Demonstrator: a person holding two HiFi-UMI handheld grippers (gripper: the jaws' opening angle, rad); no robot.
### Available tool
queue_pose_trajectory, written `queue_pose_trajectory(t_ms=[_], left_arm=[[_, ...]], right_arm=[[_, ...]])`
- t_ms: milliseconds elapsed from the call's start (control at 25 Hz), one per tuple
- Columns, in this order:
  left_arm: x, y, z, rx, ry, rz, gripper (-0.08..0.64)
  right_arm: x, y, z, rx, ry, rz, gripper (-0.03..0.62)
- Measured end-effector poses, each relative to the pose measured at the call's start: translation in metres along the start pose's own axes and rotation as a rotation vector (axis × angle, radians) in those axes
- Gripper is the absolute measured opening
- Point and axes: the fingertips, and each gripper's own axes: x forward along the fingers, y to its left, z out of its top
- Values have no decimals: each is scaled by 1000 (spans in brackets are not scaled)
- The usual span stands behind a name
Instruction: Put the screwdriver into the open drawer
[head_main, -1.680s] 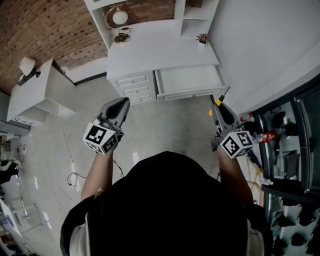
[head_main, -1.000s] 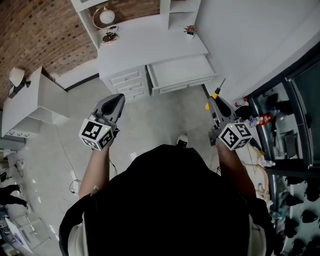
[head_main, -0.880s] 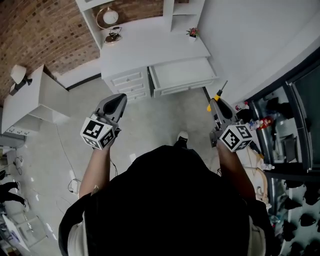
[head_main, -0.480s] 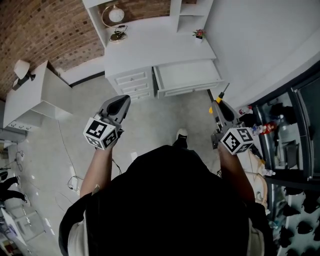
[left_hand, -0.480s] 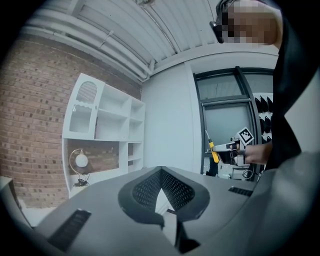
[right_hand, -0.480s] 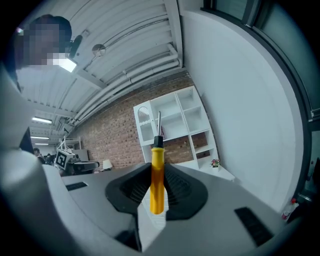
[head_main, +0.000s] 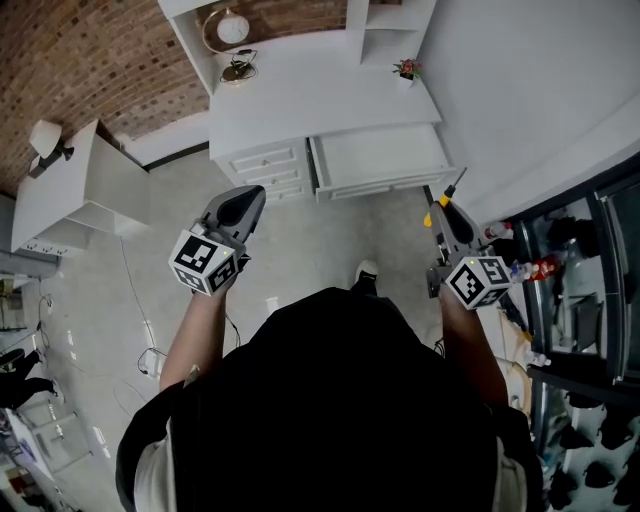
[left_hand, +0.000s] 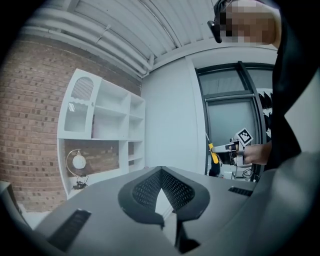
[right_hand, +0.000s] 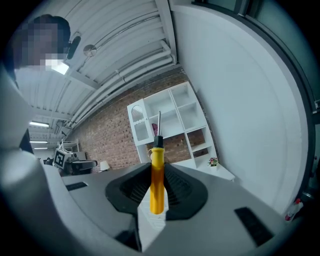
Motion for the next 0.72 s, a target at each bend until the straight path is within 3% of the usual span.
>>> queue_pose_trajectory(t_ms=[720], left_arm=[[143,51,10,-31,34,37,15]], right_arm=[[113,-112,39,-7,63,51,87]])
